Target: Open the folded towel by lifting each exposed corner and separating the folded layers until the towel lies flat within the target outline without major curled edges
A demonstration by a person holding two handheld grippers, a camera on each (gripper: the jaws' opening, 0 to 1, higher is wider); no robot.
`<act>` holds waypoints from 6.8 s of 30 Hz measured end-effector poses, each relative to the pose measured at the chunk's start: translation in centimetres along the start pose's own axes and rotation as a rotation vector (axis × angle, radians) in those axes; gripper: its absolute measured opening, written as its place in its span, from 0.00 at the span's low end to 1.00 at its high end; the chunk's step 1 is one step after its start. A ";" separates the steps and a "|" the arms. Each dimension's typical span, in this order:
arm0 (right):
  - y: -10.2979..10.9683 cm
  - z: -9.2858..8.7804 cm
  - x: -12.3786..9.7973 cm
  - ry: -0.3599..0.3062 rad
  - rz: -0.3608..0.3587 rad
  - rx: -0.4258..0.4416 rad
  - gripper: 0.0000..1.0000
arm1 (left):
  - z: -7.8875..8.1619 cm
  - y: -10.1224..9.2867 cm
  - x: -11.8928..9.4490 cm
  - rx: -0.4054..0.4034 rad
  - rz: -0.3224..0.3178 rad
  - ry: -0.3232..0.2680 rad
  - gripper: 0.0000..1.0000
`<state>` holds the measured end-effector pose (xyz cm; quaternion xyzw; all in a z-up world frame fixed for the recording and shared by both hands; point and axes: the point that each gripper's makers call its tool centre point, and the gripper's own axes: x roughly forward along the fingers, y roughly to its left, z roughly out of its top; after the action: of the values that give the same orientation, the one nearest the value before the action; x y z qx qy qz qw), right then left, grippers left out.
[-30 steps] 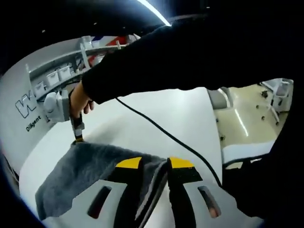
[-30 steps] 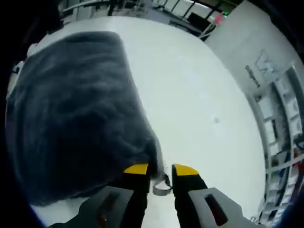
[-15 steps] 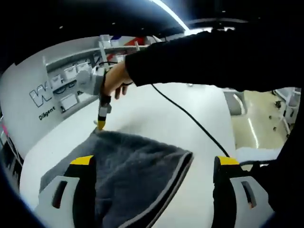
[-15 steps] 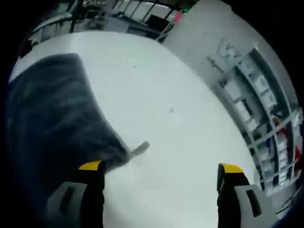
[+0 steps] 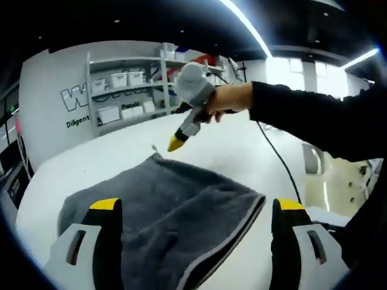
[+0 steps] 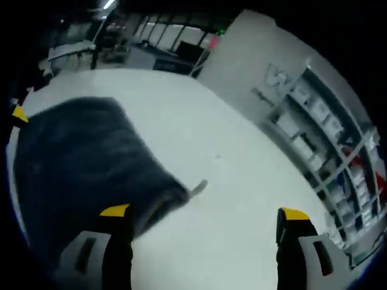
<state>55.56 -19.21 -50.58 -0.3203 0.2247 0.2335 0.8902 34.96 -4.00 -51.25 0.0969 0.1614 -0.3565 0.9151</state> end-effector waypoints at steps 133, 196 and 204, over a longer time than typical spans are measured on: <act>11.9 20.6 1.2 0.042 0.785 -0.507 0.86 | -12.5 9.5 -11.6 -0.660 0.204 0.019 0.18; 28.2 18.3 16.4 0.319 1.049 -0.746 0.26 | -13.1 10.2 -11.0 -0.736 0.154 -0.028 0.01; 28.5 17.5 16.5 0.306 1.049 -0.710 0.22 | -13.2 10.0 -10.8 -0.741 0.142 -0.044 0.01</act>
<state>57.06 16.66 -60.76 -0.4726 0.3846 0.6488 0.4559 31.30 13.81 -59.01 -0.2374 0.2528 -0.2118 0.9137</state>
